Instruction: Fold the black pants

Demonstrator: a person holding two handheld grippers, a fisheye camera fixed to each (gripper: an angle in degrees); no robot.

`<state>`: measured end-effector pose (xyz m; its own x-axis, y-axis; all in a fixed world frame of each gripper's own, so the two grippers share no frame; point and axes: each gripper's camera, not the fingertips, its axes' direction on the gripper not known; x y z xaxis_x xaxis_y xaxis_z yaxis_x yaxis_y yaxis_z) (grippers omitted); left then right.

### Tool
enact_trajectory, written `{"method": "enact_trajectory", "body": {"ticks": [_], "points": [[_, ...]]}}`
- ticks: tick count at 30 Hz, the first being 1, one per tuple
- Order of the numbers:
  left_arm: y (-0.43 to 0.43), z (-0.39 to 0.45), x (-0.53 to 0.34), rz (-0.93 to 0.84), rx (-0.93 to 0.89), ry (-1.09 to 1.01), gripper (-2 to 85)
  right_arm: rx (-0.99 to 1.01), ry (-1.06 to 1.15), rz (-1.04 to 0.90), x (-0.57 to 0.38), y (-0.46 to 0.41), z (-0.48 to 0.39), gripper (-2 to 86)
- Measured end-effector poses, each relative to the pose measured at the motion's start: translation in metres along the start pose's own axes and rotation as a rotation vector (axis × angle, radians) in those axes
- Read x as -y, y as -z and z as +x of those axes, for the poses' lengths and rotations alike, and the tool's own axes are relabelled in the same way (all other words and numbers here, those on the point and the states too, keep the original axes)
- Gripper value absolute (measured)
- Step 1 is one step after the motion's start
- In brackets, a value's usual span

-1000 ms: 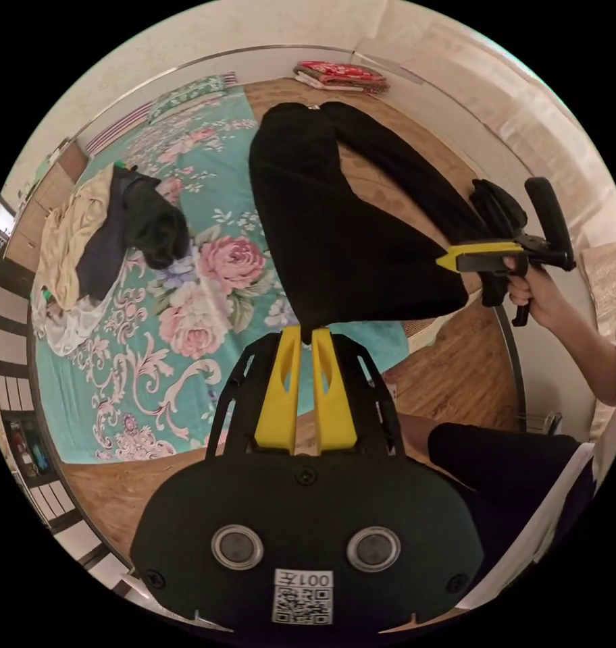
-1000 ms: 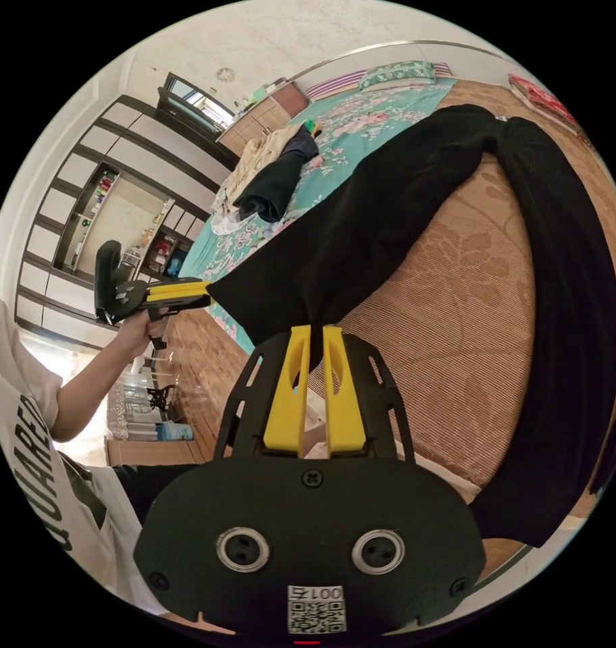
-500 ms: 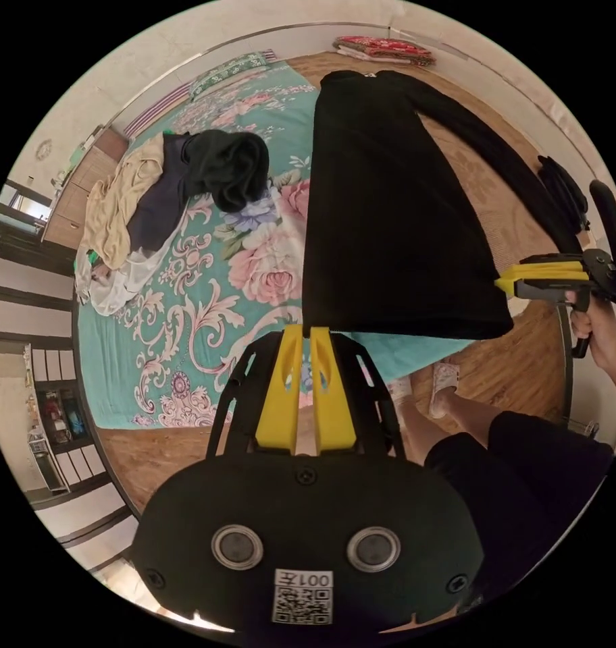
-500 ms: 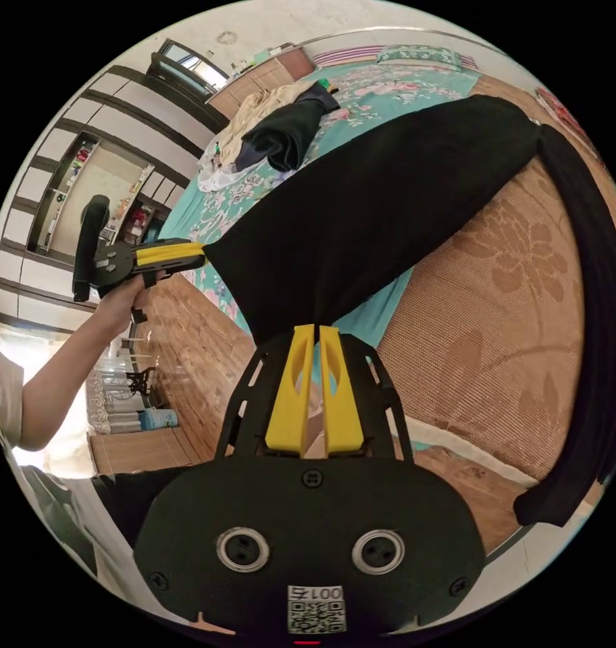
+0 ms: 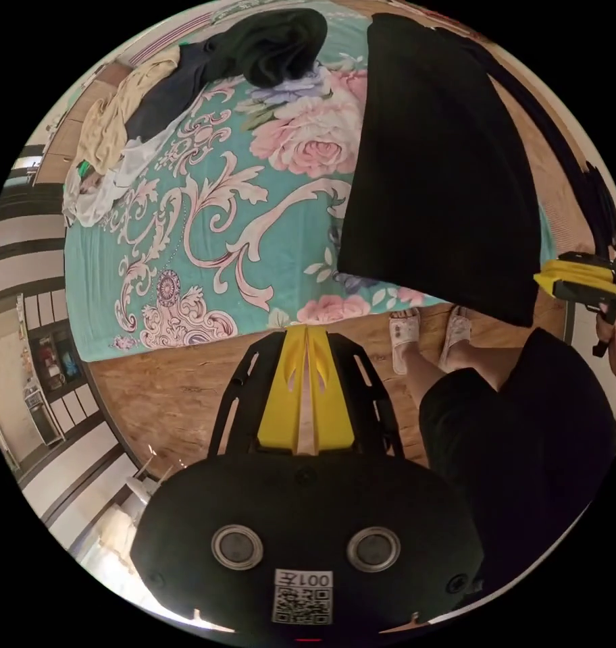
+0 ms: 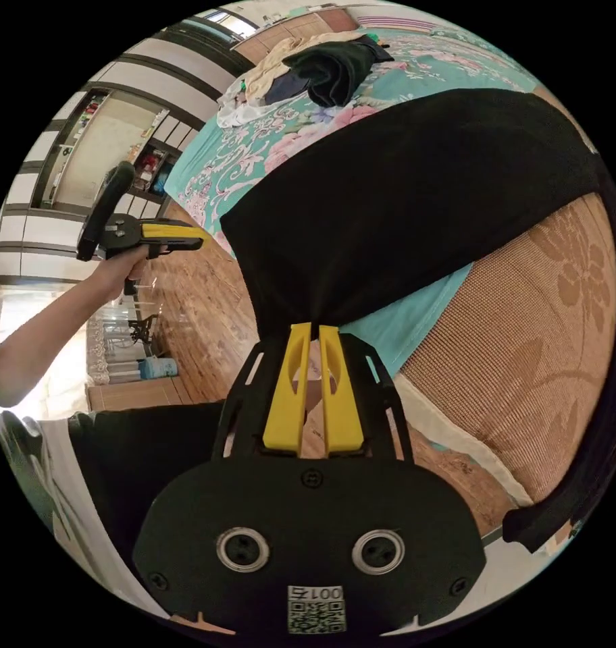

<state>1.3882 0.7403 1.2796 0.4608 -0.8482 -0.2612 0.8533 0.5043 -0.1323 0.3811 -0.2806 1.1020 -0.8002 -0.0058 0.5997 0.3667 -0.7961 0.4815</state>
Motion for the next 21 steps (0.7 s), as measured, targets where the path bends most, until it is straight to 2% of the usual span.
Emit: {"method": "enact_trajectory", "body": {"ticks": [1,4,6,8,9,11,13,15,17,21], "points": [[0.000,-0.005,0.003,0.020,-0.019,0.019,-1.0,-0.017,-0.010,0.024,-0.004,0.010,0.003,0.9],[0.009,0.001,0.024,0.097,-0.066,0.016,-0.9,-0.291,-0.082,0.124,-0.039,0.074,0.027,1.1],[0.015,0.027,0.048,0.153,-0.074,-0.087,-0.4,-0.545,-0.210,0.135,-0.080,0.122,0.071,1.8],[0.016,0.083,0.086,0.207,-0.108,-0.255,1.0,-0.643,-0.386,0.117,-0.118,0.153,0.120,2.7],[0.016,0.100,0.096,0.221,-0.135,-0.301,1.1,-0.654,-0.494,0.103,-0.149,0.169,0.152,3.6],[0.007,0.172,0.128,0.261,-0.314,-0.444,1.9,-0.639,-0.610,0.088,-0.197,0.185,0.194,5.6],[-0.008,0.228,0.148,0.247,-0.463,-0.479,2.8,-0.574,-0.650,0.061,-0.240,0.194,0.226,7.5],[-0.031,0.280,0.163,0.215,-0.598,-0.443,3.9,-0.423,-0.640,0.116,-0.284,0.207,0.252,9.8],[-0.069,0.336,0.178,0.123,-0.711,-0.314,5.8,-0.361,-0.622,0.158,-0.307,0.217,0.264,12.1],[-0.117,0.387,0.192,0.003,-0.691,-0.156,7.5,-0.270,-0.573,0.119,-0.330,0.227,0.286,14.4]]}}
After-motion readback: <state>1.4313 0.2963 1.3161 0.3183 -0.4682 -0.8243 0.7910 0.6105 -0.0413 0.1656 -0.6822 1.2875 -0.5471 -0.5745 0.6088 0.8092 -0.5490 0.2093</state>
